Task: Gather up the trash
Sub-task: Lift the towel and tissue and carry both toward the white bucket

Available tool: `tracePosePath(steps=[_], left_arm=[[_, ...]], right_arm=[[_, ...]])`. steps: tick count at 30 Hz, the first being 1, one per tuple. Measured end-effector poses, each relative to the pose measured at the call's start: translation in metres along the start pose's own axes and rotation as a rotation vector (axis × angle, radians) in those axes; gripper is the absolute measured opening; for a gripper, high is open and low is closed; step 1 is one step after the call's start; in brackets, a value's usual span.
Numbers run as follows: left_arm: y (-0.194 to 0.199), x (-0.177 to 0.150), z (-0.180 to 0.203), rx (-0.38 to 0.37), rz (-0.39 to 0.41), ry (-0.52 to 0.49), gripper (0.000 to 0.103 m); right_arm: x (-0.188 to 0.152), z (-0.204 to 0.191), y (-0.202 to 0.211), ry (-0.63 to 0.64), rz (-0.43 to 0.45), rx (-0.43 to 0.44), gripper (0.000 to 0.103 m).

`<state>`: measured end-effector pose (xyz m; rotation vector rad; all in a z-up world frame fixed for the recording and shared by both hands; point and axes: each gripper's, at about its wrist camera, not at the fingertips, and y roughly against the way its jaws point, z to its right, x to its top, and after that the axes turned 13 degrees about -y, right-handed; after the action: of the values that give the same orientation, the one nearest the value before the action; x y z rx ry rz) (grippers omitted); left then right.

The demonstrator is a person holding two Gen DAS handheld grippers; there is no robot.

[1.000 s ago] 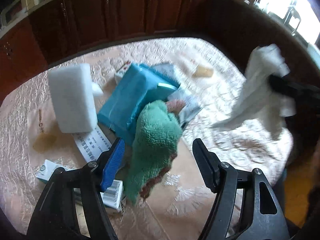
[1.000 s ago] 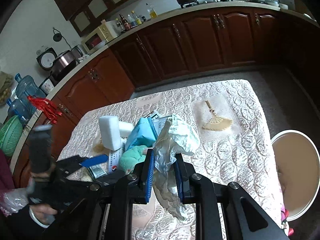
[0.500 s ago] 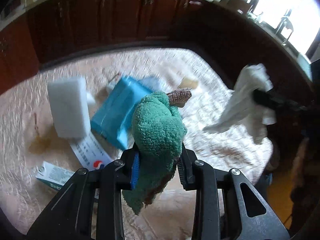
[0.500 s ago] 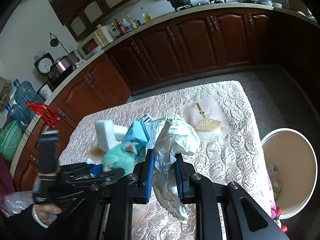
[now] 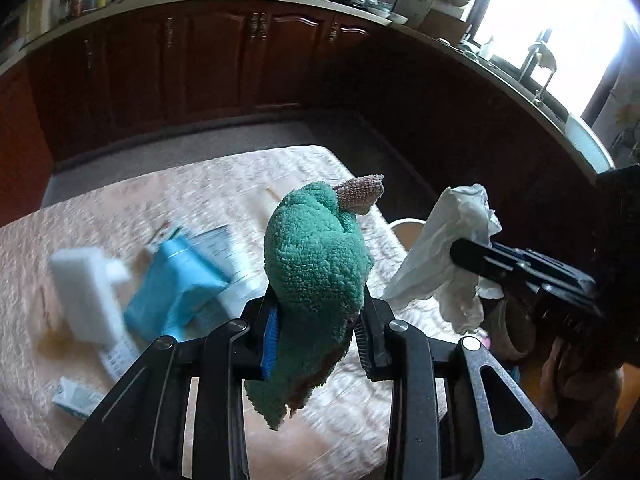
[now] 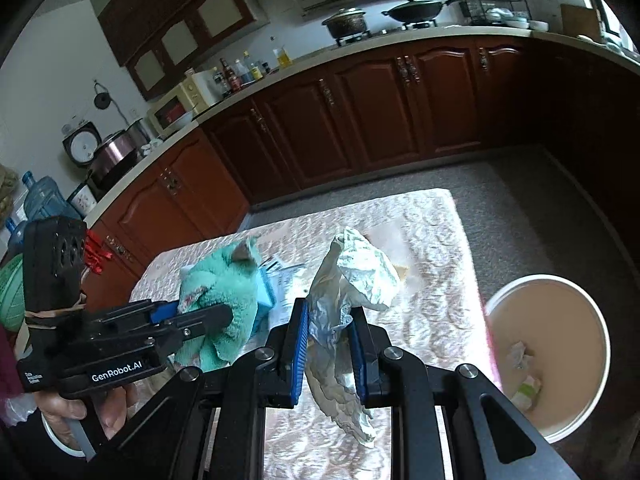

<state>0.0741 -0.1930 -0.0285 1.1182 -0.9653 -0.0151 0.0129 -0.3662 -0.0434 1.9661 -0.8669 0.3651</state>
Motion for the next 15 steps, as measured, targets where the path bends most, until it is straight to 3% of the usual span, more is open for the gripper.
tracePosePath(steps=[15], left_arm=[[-0.068,0.053,0.084,-0.085,-0.026,-0.109,0.029]], right_arm=[[0.02,0.087,0.039,-0.114,0.095,-0.168,0.018]])
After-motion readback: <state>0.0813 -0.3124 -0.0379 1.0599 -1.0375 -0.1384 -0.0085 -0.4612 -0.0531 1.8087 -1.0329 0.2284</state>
